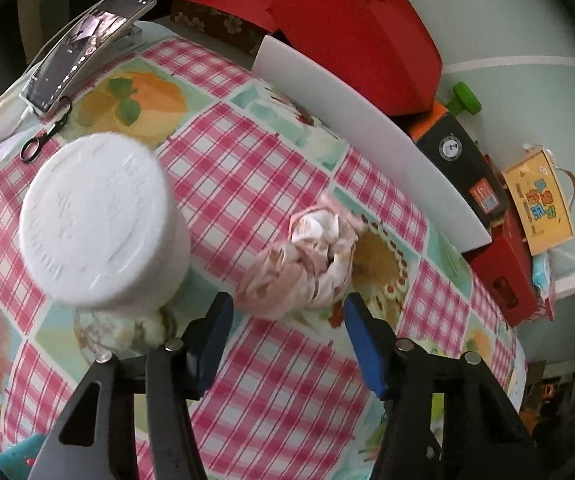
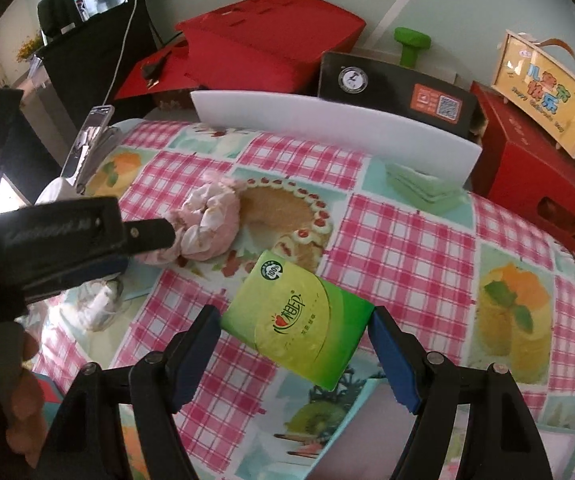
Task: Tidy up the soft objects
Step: 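Close the left tool on the pink floral scrunchie and lift it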
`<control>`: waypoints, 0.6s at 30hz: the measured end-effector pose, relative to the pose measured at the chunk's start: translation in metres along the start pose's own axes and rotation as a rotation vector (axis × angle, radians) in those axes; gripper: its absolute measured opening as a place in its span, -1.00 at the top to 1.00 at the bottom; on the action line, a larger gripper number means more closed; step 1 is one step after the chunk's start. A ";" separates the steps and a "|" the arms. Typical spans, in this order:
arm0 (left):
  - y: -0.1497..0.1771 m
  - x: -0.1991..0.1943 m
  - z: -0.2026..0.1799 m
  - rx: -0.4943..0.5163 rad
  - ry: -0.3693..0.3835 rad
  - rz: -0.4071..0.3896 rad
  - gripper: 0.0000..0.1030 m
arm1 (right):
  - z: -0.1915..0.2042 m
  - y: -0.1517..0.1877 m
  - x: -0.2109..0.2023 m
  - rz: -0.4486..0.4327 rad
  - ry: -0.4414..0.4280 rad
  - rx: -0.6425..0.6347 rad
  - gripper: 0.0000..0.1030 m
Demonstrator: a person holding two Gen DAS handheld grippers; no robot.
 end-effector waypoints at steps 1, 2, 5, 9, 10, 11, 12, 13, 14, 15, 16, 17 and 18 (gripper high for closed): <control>-0.002 0.002 -0.001 0.004 -0.013 -0.002 -0.09 | -0.002 0.000 -0.002 -0.004 -0.001 0.001 -0.52; -0.003 0.005 -0.001 0.003 -0.021 -0.003 -0.04 | -0.003 -0.001 -0.003 -0.008 -0.001 0.001 -0.52; -0.008 0.009 0.001 -0.004 -0.043 -0.019 0.00 | -0.004 -0.002 -0.007 -0.018 0.001 -0.004 -0.52; -0.010 0.016 0.003 0.012 -0.092 -0.020 0.10 | -0.006 -0.002 -0.010 -0.027 0.004 -0.005 -0.52; -0.009 0.020 0.004 0.017 -0.102 -0.014 0.17 | -0.008 -0.002 -0.011 -0.027 0.004 -0.002 -0.52; -0.007 0.024 0.004 0.018 -0.103 -0.004 0.23 | -0.008 -0.001 -0.011 -0.027 0.004 0.001 -0.52; -0.006 0.026 0.005 0.018 -0.104 0.007 0.28 | -0.009 -0.001 -0.011 -0.027 0.003 0.002 -0.52; -0.004 0.028 0.006 0.018 -0.106 0.009 0.37 | -0.010 0.000 -0.012 -0.028 0.003 0.003 -0.52; -0.003 0.028 0.007 0.025 -0.113 0.004 0.48 | -0.010 0.000 -0.013 -0.029 0.003 0.004 -0.52; -0.003 0.029 0.008 0.030 -0.115 0.002 0.56 | -0.010 0.000 -0.013 -0.030 0.002 0.003 -0.52; -0.002 0.030 0.008 0.033 -0.111 0.001 0.66 | -0.010 0.001 -0.013 -0.031 0.002 0.004 -0.52; -0.001 0.030 0.007 0.035 -0.103 0.000 0.69 | -0.010 0.001 -0.013 -0.031 0.003 0.004 -0.52; -0.001 0.030 0.007 0.039 -0.100 -0.001 0.71 | -0.010 0.001 -0.014 -0.031 0.003 0.004 -0.52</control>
Point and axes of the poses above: each gripper's, at about its wrist camera, not at the fingertips, and x roughly the way its jaws point, z to its left, y to its underside, the point moved 8 cm from there along x, roughly the way its jaws point, and after that the axes turned 5 degrees about y, right-handed, at the moved point
